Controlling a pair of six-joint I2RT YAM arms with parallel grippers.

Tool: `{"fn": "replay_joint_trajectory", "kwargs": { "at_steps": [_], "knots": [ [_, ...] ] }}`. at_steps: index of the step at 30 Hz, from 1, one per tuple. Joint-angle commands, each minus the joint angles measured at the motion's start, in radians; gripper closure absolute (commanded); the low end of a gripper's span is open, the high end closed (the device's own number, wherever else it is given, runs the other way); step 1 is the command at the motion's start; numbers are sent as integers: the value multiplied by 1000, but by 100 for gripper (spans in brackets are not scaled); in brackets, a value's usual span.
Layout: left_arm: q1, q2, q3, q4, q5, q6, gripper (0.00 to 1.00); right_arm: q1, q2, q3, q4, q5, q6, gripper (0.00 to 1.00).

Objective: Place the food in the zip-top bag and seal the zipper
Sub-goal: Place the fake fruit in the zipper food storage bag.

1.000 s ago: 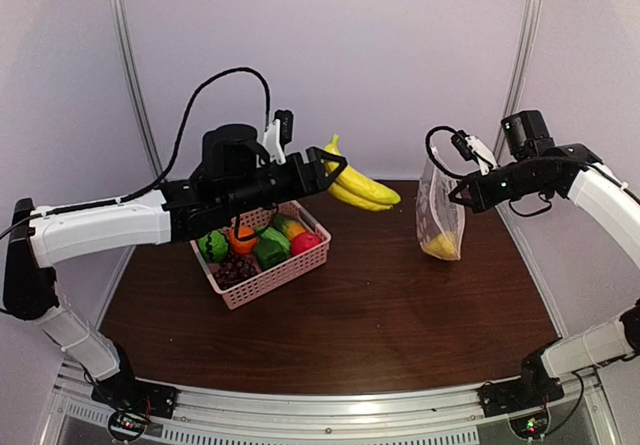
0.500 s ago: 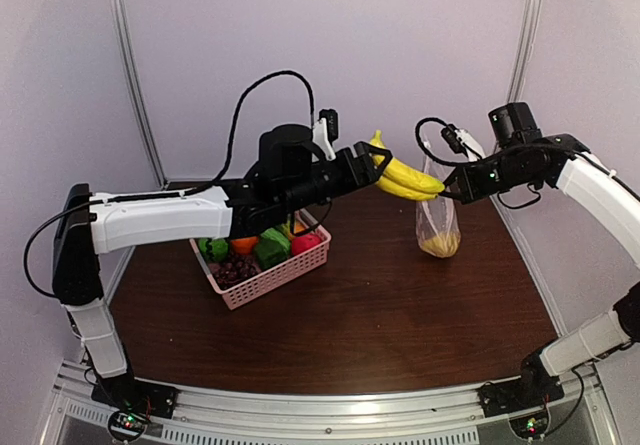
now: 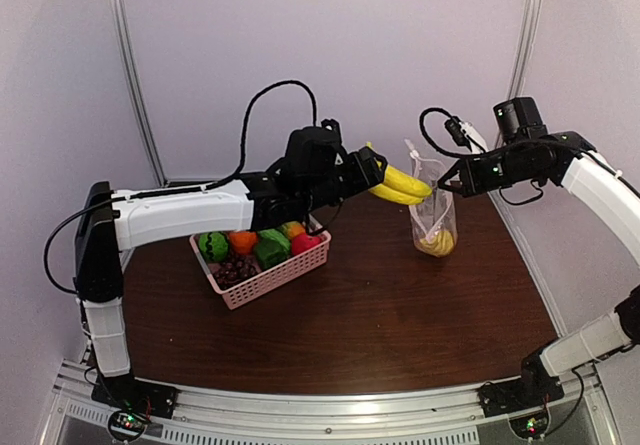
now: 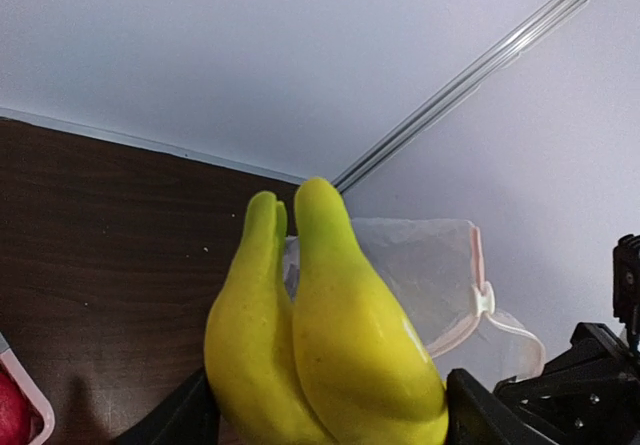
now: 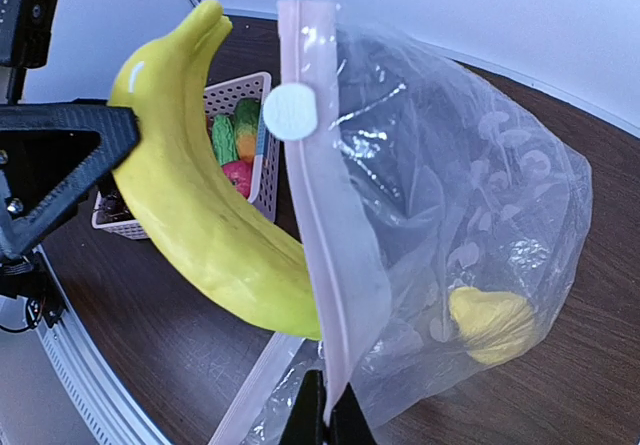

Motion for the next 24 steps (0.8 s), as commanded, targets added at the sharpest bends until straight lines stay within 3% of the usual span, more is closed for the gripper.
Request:
{"fn": "replay_joint_trajectory", "kwargs": {
  "at_steps": [1, 8, 13, 14, 19, 24],
  "knots": [
    [-10, 58, 94, -57, -40, 5, 54, 9, -13, 21, 16, -48, 11, 100],
    [-94, 126, 180, 137, -48, 352, 55, 25, 62, 115, -5, -113, 32, 100],
    [-106, 145, 155, 193, -48, 432, 54, 25, 67, 197, -28, -114, 33, 100],
    [-111, 150, 150, 202, -42, 454, 49, 25, 63, 201, -29, -113, 32, 100],
    [-145, 133, 134, 245, 8, 621, 4, 24, 49, 185, -23, -96, 25, 100],
    [-147, -39, 2, 305, -9, 709, 2, 0, 43, 166, -10, -94, 20, 100]
  ]
}}
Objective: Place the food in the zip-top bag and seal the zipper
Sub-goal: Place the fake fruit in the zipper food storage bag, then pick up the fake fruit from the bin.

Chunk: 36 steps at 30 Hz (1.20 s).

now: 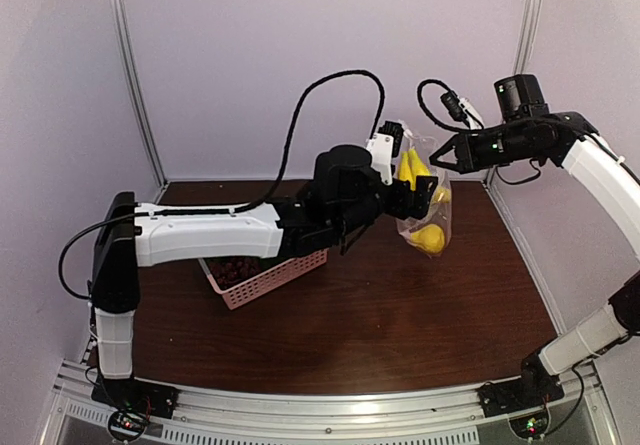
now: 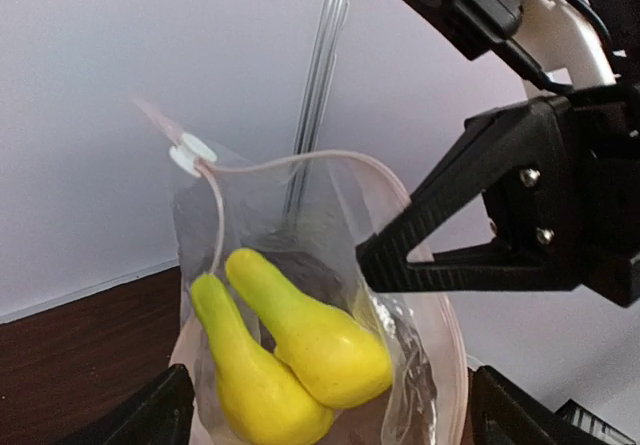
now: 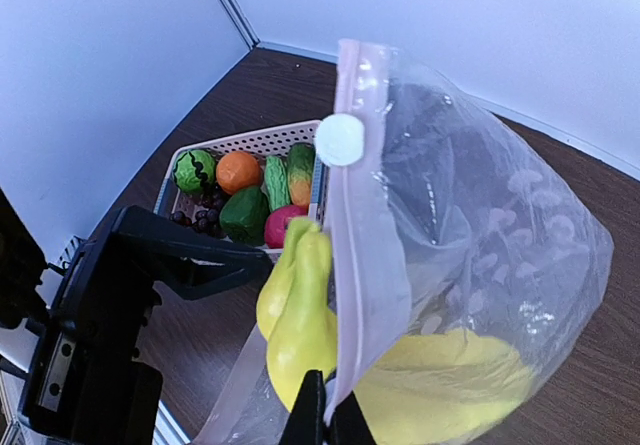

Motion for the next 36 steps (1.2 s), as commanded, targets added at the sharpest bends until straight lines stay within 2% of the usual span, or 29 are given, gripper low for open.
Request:
{"fn": "replay_joint_trajectory", "kwargs": {
  "at_steps": [1, 5, 9, 12, 16, 19, 22, 25, 27, 31, 36],
  "knots": [
    [-8, -188, -102, 106, 21, 153, 2, -21, -23, -19, 19, -5, -4, 100],
    [-6, -346, -183, 69, 76, 202, 2, -50, -19, -59, 45, -30, -3, 100],
    [12, -473, -314, 24, -16, 179, 2, -65, -4, -73, 67, -58, -3, 100],
    [72, -521, -338, -225, -150, 24, 5, -71, -2, -48, 63, -38, -8, 100],
    [209, -564, -410, -584, -95, -269, 16, -94, -21, -8, 57, 39, -36, 100],
    [264, -588, -467, -749, -67, -360, 16, -101, -11, 26, 21, 132, -96, 100],
    [289, -583, -469, -960, -171, -423, 12, -103, -21, 15, 13, 209, -127, 100],
    [329, -562, -471, -1134, -274, -461, 10, -104, -45, -35, 36, 205, -121, 100],
    [350, -544, -484, -1177, -332, -461, 7, -103, -51, -61, 46, 176, -109, 100],
    [417, -483, -493, -1201, -342, -431, 7, -103, -56, -81, 48, 160, -103, 100],
    [469, -411, -502, -1125, -311, -370, 8, -103, -70, -96, 42, 164, -116, 100]
  ]
}}
